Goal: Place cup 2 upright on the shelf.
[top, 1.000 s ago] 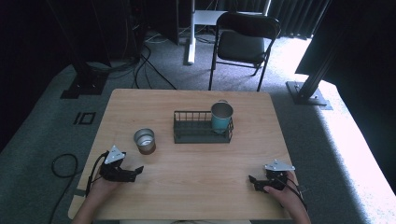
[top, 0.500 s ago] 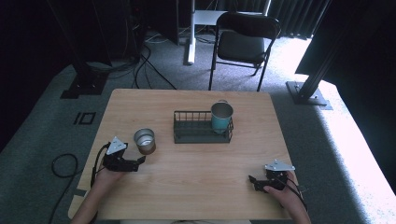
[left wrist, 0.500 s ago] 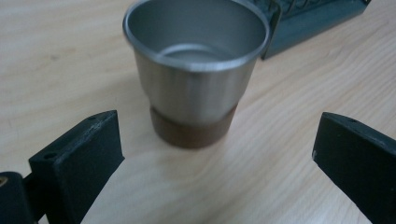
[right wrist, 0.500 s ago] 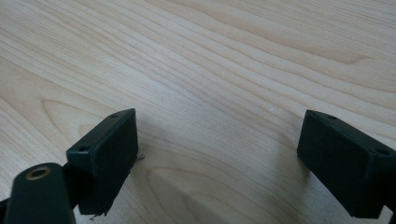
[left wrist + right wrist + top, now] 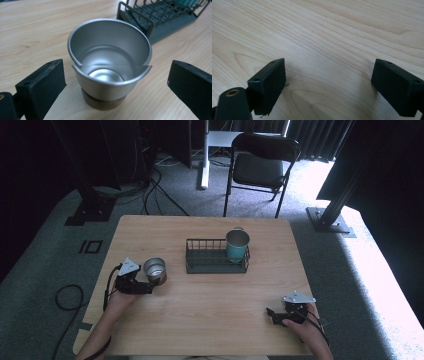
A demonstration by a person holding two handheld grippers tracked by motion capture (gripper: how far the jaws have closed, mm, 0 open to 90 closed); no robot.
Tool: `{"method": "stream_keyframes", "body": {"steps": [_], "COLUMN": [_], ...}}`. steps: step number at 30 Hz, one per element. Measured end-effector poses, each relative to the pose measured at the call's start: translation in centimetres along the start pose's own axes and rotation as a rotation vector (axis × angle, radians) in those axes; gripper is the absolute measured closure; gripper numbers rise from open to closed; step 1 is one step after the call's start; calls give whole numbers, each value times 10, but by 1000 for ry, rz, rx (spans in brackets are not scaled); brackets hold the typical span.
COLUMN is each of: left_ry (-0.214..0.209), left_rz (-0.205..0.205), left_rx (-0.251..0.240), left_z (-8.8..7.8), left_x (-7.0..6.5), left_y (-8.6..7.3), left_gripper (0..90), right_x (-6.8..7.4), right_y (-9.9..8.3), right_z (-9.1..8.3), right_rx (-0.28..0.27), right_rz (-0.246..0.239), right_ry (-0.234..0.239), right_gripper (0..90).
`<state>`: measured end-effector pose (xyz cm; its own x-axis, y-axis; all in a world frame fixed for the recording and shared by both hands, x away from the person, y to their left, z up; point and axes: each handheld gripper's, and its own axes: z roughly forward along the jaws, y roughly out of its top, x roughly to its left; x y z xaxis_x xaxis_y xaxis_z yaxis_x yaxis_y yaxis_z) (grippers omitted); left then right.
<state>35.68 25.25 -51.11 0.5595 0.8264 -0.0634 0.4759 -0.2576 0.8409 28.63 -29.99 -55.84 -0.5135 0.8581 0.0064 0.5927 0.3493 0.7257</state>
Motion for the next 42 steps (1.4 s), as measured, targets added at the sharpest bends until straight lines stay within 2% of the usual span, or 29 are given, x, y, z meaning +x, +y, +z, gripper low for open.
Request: {"method": "stream_keyframes", "body": {"steps": [2, 3, 5, 6, 8, 10, 13, 15, 19, 22, 23, 25, 27, 29, 31, 35, 39, 42], "left_ry": [2, -11, 11, -2, 21, 12, 28, 23, 50, 51, 56, 45, 56, 53, 52, 101, 82, 95], "left_rz": [-5, -8, 10, 7, 31, 24, 49, 47, 78, 81, 94, 77, 105, 103, 92, 108, 71, 67], "left_rx": [-4, -8, -3, 0, 11, 13, 21, 14, 28, 39, 37, 25, 33, 37, 25, 38, 17, 14], "left_z": [3, 4, 7, 9, 13, 15, 18, 19, 21, 22, 21, 20, 21, 21, 20, 20, 17, 13], "left_x": [0, 1, 0, 1, -1, -1, -3, -2, -3, -4, -4, -3, -4, -4, -3, -5, -5, -6], "left_y": [2, 3, 5, 5, 6, 7, 10, 12, 12, 12, 12, 12, 13, 14, 15, 17, 22, 27], "left_gripper": [21, 20, 21, 21, 21, 21, 21, 21, 22, 22, 33, 64, 64, 65, 137, 140, 141, 141], "right_x": [0, 0, 0, 0, 0, 0, 0, 0, 0, 0, 0, 0, 0, 0, 0, 0, 0, 0], "right_y": [0, 0, 0, 0, 0, 0, 0, 0, 0, 0, 0, 0, 0, 0, 0, 0, 0, 0], "right_z": [0, 0, 0, 0, 0, 0, 0, 0, 0, 0, 0, 0, 0, 0, 0, 0, 0, 0], "right_rx": [0, 0, 0, 0, 0, 0, 0, 0, 0, 0, 0, 0, 0, 0, 0, -1, 0, 0], "right_rz": [0, 0, 0, 0, 0, 0, 0, 0, 0, 0, 0, 0, 0, 0, 0, 0, 0, 0], "right_ry": [0, 0, 0, 0, 0, 0, 0, 0, 0, 0, 0, 0, 0, 0, 0, 0, 0, 0], "right_gripper": [120, 120, 120, 120, 120, 120, 120, 120, 120, 120, 120, 120, 120, 120, 120, 120, 120, 120]}}
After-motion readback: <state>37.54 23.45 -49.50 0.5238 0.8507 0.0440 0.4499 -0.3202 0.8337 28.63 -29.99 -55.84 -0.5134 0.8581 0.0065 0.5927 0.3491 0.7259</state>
